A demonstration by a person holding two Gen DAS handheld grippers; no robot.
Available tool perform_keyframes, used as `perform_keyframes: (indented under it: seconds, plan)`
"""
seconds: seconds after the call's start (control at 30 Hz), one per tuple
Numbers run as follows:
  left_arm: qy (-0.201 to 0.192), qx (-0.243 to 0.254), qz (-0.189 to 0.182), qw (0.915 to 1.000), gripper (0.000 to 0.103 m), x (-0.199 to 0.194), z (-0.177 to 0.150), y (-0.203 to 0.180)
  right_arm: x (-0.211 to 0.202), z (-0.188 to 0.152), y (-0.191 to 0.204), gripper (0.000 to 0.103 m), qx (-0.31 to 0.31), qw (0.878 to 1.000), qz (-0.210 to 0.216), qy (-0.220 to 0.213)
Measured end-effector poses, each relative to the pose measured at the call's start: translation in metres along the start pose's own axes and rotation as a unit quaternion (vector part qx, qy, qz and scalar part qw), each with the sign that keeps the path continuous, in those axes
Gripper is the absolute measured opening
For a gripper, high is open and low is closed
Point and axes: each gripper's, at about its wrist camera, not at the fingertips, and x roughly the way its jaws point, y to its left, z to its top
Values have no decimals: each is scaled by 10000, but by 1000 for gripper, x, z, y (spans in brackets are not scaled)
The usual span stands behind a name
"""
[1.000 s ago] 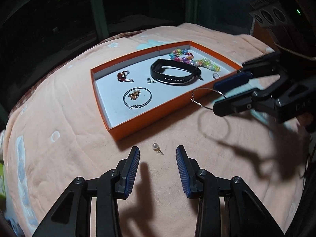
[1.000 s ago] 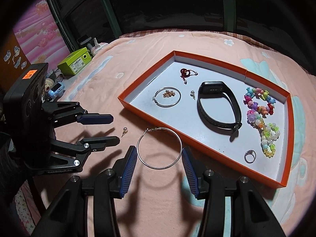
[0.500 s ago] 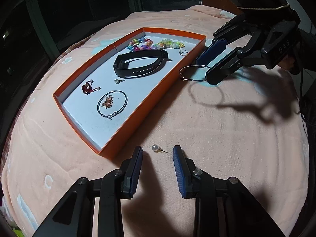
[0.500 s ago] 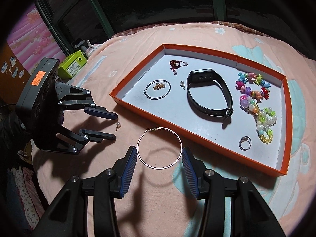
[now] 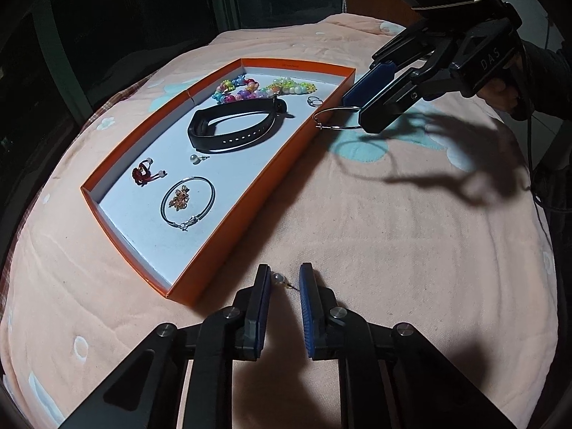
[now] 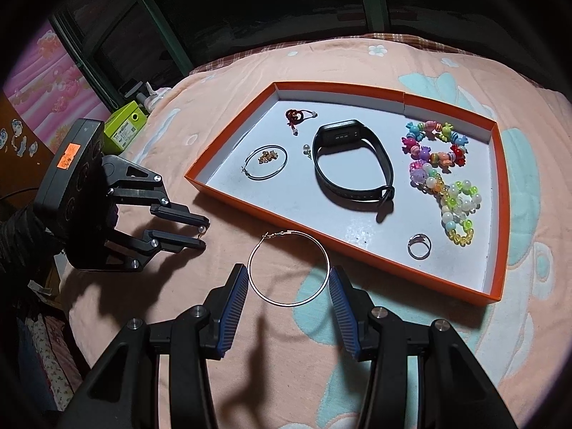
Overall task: Organize jewelry
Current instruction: 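Grasp the silver hoop earring with the right tool while the left tool grasps the pearl stud, then lower the hoop earring and pearl stud into the orange box and open both tools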
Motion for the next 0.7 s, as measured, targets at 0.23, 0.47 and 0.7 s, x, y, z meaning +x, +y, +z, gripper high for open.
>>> perform_keyframes:
  seconds: [0.23, 0.47, 0.7]
  plan:
    - [-92, -283, 142, 9995, 16, -4, -4, -4, -4, 4, -3, 52, 38, 10000, 20, -73]
    - [-295, -612, 138, 9976, 16, -17, 2, -2, -12, 7, -5, 52, 74, 9997, 9, -213]
    - [-687, -1017, 431, 9915, 16, -32, 31, 14, -20, 17, -23, 52, 250, 9983, -260, -459]
